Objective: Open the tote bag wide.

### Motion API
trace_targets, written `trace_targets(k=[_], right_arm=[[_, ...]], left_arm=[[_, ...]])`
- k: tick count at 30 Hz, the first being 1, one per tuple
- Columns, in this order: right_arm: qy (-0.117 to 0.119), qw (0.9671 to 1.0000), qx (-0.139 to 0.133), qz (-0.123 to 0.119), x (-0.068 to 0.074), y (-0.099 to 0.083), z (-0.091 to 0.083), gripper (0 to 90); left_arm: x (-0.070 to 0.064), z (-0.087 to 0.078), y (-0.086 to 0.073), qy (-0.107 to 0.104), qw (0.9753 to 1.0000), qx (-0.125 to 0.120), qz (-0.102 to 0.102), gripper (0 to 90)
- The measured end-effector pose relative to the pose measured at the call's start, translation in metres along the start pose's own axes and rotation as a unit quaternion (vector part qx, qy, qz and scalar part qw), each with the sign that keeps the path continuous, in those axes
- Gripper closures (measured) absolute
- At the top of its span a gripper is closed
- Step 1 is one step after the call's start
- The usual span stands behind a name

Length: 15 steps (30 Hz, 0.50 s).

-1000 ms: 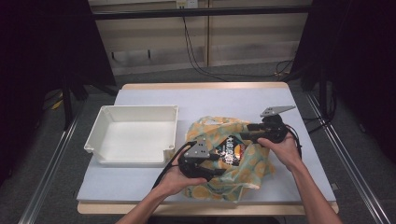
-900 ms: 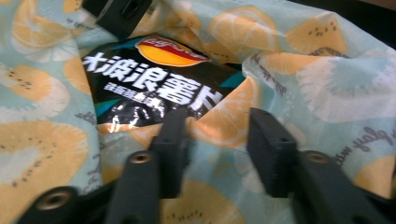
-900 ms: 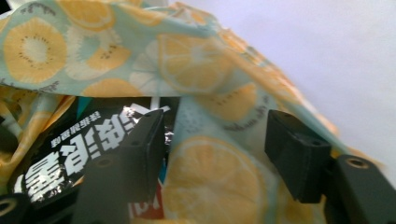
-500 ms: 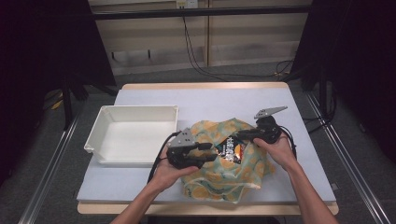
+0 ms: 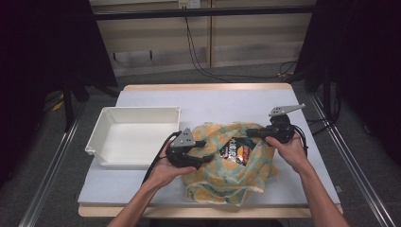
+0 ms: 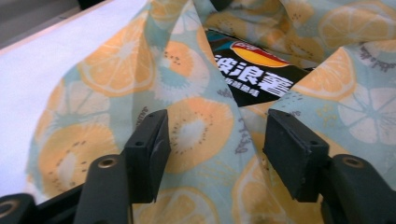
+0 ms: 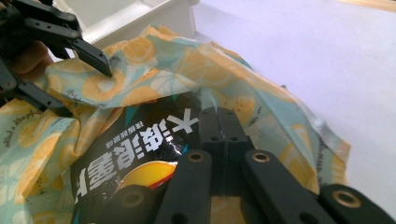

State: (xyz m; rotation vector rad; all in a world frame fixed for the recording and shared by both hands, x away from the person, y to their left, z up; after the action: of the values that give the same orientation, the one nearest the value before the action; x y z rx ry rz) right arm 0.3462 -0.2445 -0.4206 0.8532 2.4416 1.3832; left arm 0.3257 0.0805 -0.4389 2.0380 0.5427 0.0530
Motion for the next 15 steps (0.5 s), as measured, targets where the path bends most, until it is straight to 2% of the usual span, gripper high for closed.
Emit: trace_targets(k=[1,3,4,5,7,10,11,13,15], right_arm=[[0.003,1.0,-0.002,0.002,0.0,0.0,-0.001,90.0],[0.004,1.0,-0.003,0.002,-0.001,0.001,-0.003,90.0],[0.008,1.0,-0.005,0.001,-0.001,0.001,-0.004,90.0],[0.008,0.9999,-0.007,0.001,-0.001,0.001,-0.005,90.0],[0.013,0.9999,-0.009,0.002,-0.002,0.001,-0.008,90.0],[0.015,0.9998,-0.009,0.001,-0.001,0.002,-0.011,90.0],[0.017,0.9998,-0.011,-0.003,-0.001,0.002,-0.013,90.0],[0.017,0.9997,-0.016,-0.006,-0.002,0.002,-0.019,90.0],[0.011,0.9993,-0.036,-0.005,-0.004,0.002,-0.028,90.0]], left_arm=[[0.001,0.001,-0.001,0.011,0.9999,0.004,-0.002,40.4],[0.001,0.002,-0.002,0.013,0.9999,0.012,0.0,44.0],[0.0,0.001,-0.002,0.015,0.9998,0.014,0.008,51.1],[0.001,0.0,-0.001,0.011,0.9998,0.017,0.008,63.2],[0.005,-0.003,0.0,0.005,1.0,0.005,-0.005,87.0],[0.014,-0.014,0.003,0.003,0.9993,-0.02,-0.032,90.0],[0.019,-0.021,0.005,-0.007,0.9982,-0.039,-0.045,90.0],[0.025,-0.029,0.007,-0.017,0.9959,-0.062,-0.064,90.0],[0.034,-0.041,0.009,-0.009,0.9932,-0.083,-0.081,90.0]])
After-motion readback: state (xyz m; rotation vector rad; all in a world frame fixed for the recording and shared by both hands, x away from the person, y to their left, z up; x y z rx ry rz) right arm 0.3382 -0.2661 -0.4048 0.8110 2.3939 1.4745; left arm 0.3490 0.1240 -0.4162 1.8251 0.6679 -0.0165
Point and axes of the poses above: each handheld gripper's, and its own axes: z roughly forward along the jaws, y roughly out of its top, x roughly to its left, the point moved 1 cm from there along z, roughly forward along the jaws, and after that the axes turned 11 degrees about -z, right-handed, at the moved point
